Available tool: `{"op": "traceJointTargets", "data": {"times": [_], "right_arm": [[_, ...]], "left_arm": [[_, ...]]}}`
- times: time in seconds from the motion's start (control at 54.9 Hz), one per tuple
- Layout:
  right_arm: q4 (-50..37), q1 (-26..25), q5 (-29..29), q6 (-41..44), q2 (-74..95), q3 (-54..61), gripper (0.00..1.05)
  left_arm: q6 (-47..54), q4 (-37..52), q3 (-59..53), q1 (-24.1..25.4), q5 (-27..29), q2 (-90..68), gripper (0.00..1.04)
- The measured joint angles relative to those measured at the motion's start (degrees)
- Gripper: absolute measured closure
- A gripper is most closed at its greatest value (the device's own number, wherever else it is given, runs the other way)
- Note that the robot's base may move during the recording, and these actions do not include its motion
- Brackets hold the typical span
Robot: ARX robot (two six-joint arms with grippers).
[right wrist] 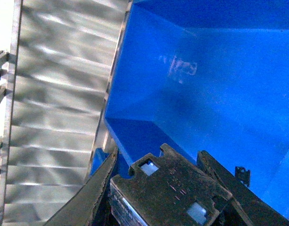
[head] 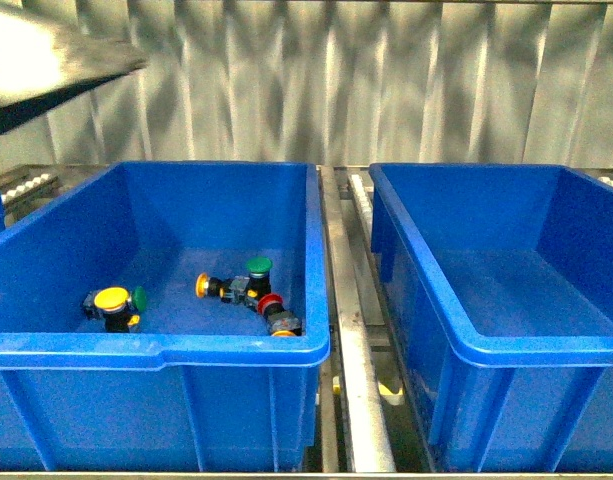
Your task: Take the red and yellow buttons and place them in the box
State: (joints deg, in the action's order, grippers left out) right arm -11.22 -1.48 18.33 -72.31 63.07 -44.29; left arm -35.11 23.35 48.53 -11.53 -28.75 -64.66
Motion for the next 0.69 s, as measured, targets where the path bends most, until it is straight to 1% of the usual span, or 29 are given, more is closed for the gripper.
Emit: {"op": "traceJointTargets", "data": {"times": [0.109, 0.164, 0.182, 0.2, 0.219, 0.237, 0.255, 0.273, 0.291, 0.31, 0.328, 0.364, 0.437, 0.51, 0.583, 0.656, 0.674, 0.692], "right_arm": [[0.09, 2.40, 2.12, 1.29, -1.09, 0.39, 0.63], [0.09, 3.87, 3.32, 2.27, -1.70, 0.90, 0.63], [0.09, 4.31, 3.74, 2.62, -1.86, 1.05, 0.63], [0.09, 4.74, 4.11, 2.84, -2.01, 1.20, 0.63], [0.09, 4.96, 4.33, 2.97, -2.08, 1.29, 0.63], [0.09, 5.42, 4.83, 3.30, -2.21, 1.44, 0.63], [0.09, 5.86, 5.29, 3.80, -2.40, 1.62, 0.63], [0.09, 6.27, 5.64, 4.17, -2.54, 1.79, 0.63], [0.09, 6.67, 6.01, 4.46, -2.67, 1.97, 0.63], [0.09, 6.88, 6.16, 4.61, -2.71, 2.03, 0.63], [0.07, 7.41, 6.64, 5.01, -2.86, 2.29, 0.63], [-0.07, 8.26, 7.45, 5.90, -3.28, 2.78, 0.63], [-0.35, 9.20, 8.17, 7.34, -3.65, 3.21, 0.63], [-0.37, 9.70, 8.94, 8.33, -3.72, 3.58, 0.63], [-0.46, 10.08, 9.92, 9.94, -3.76, 3.69, 0.63], [-1.25, 10.73, 11.02, 12.50, -3.85, 3.69, 0.63], [-1.64, 10.93, 11.28, 13.31, -3.85, 3.69, 0.63], [-1.86, 11.02, 11.41, 13.66, -3.87, 3.69, 0.63]], "left_arm": [[-0.11, -2.62, -5.95, 5.99, -3.34, 8.22, 0.08], [-0.13, -4.52, -9.42, 9.84, -5.57, 13.53, 0.08], [0.74, -5.92, -10.60, 11.02, -4.74, 15.74, 0.09], [2.86, -8.50, -11.43, 11.15, -0.33, 17.86, 0.12], [4.70, -9.88, -11.80, 11.19, 2.32, 18.91, 0.14], [7.39, -12.41, -12.87, 11.19, 7.17, 21.11, 0.17], [8.94, -14.05, -13.86, 11.28, 10.51, 22.88, 0.20], [13.51, -16.33, -15.93, 11.34, 15.85, 25.90, 0.24], [15.85, -17.44, -17.42, 11.34, 18.82, 27.87, 0.27], [17.29, -18.03, -18.40, 11.39, 20.46, 29.07, 0.29], [21.31, -19.32, -21.53, 11.43, 24.52, 32.68, 0.34], [26.27, -20.50, -26.73, 11.47, 27.98, 38.64, 0.43], [30.62, -24.09, -33.83, 11.47, 28.65, 48.72, 0.57], [32.46, -24.63, -39.32, 11.47, 28.70, 55.89, 0.70], [33.40, -24.63, -41.64, 11.47, 28.74, 58.31, 0.82], [33.92, -24.46, -42.66, 11.47, 28.76, 59.41, 1.00], [33.92, -24.44, -42.84, 11.47, 28.76, 59.60, 1.03], [34.05, -24.41, -42.93, 11.47, 28.74, 59.78, 1.02]]}}
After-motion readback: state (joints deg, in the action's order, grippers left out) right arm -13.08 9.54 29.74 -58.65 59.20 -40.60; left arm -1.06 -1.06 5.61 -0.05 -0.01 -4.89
